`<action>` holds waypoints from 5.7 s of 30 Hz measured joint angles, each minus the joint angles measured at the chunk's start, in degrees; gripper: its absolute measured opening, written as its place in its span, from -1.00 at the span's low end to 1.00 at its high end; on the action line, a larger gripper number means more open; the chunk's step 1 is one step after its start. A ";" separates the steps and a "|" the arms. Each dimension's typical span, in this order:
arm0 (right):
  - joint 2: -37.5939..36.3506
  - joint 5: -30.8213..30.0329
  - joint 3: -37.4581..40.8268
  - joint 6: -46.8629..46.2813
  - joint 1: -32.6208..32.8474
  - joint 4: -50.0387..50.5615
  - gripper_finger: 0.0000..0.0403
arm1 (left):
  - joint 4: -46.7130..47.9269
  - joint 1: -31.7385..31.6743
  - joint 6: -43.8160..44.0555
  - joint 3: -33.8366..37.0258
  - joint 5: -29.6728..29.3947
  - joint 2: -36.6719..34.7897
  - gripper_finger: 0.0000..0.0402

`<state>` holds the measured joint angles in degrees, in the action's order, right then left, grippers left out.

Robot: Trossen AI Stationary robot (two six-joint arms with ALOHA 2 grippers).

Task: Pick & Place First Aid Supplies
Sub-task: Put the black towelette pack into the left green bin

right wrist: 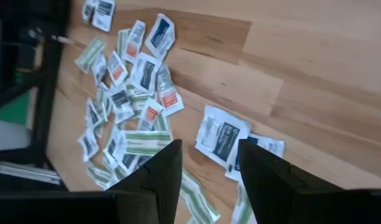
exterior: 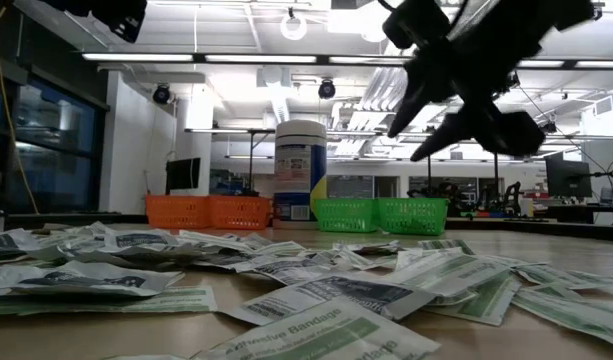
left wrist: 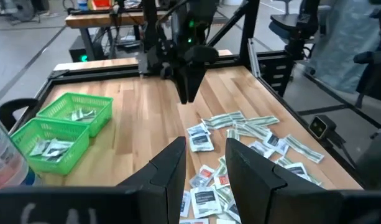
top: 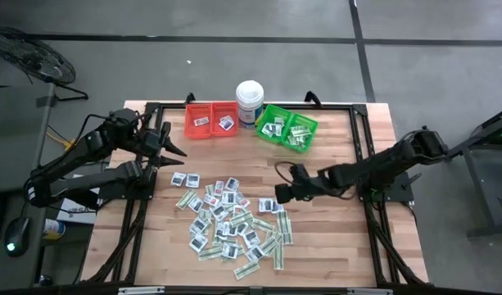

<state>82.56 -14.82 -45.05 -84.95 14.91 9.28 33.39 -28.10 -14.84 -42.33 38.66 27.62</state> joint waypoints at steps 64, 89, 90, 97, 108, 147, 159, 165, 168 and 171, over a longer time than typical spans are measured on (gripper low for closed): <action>19.58 3.80 1.72 -6.54 2.40 -20.60 -0.35 | -28.79 30.38 17.71 31.63 -32.39 -16.90 -0.45; 19.82 6.20 1.82 -1.16 0.42 -24.92 -0.46 | -28.81 30.38 18.11 31.63 -32.18 -16.87 -0.45; 19.82 6.07 1.82 -1.15 0.42 -25.18 -0.46 | -28.84 30.38 18.13 31.63 -32.18 -16.87 -0.45; 19.85 5.52 1.82 -1.18 0.42 -25.55 -0.46 | -28.90 30.38 18.13 31.63 -32.20 -16.87 -0.45; 25.31 5.98 -1.27 -1.18 0.42 -28.14 -0.46 | -28.94 30.36 18.13 31.63 -32.21 -16.87 -0.45; 9.99 -1.52 -2.96 6.47 -1.49 -14.41 -1.00 | -28.94 30.36 18.63 31.63 -32.18 -16.89 -0.45; -0.45 6.02 -2.96 24.51 -15.12 -3.55 -1.00 | -29.07 30.36 19.57 31.63 -32.24 -16.89 -0.45; -2.51 17.14 -2.96 39.14 -27.59 -0.72 -1.00 | -29.08 30.36 19.64 31.63 -32.42 -16.89 -0.45; -2.78 22.43 -2.96 45.60 -34.74 0.36 -1.00 | -29.05 30.36 19.64 31.63 -32.41 -16.88 -0.45; -2.75 25.87 -2.96 50.05 -41.66 1.94 -1.00 | -29.14 30.37 19.64 31.63 -32.94 -16.89 -0.45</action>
<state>79.81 11.05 -48.01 -34.90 -26.75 11.22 4.25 2.27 4.80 -10.70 5.72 10.73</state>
